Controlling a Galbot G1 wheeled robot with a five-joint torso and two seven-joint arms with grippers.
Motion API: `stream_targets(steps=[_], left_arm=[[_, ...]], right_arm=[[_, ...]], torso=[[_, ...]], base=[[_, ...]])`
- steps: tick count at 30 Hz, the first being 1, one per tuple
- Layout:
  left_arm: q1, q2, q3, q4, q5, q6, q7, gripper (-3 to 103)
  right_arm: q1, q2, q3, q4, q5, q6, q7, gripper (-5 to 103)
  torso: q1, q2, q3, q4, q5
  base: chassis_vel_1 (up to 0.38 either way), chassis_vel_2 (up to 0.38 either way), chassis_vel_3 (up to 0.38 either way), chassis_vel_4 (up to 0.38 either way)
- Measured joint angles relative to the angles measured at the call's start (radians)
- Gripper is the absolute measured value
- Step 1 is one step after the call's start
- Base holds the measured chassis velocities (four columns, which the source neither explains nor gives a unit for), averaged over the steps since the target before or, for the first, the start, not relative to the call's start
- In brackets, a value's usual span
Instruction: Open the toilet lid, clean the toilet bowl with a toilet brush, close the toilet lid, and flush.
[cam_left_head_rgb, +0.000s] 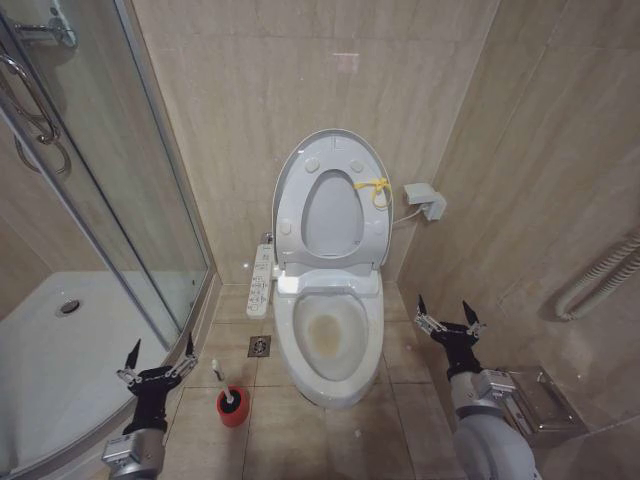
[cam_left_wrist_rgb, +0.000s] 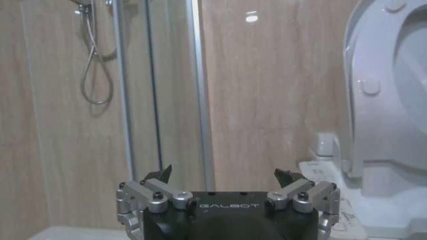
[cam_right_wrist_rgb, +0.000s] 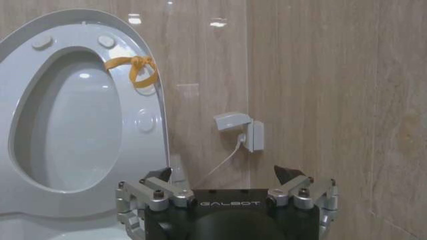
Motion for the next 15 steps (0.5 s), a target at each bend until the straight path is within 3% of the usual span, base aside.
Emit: stream_targets(steps=[10,15], left_arm=[[0.007,0.007,0.026,0.029,0.067,-0.141,-0.002,100],[0.022,0.008,0.023,0.006,0.073,-0.143,-0.01,100]], right_arm=[[0.0,0.0,0.0,0.0,0.0,0.0,0.0,100],[0.0,0.0,0.0,0.0,0.0,0.0,0.0,100]], torso=[[0.0,0.0,0.0,0.0001,0.0],[0.0,0.0,0.0,0.0001,0.0]], base=[[0.0,0.0,0.0,0.0],[0.0,0.0,0.0,0.0]])
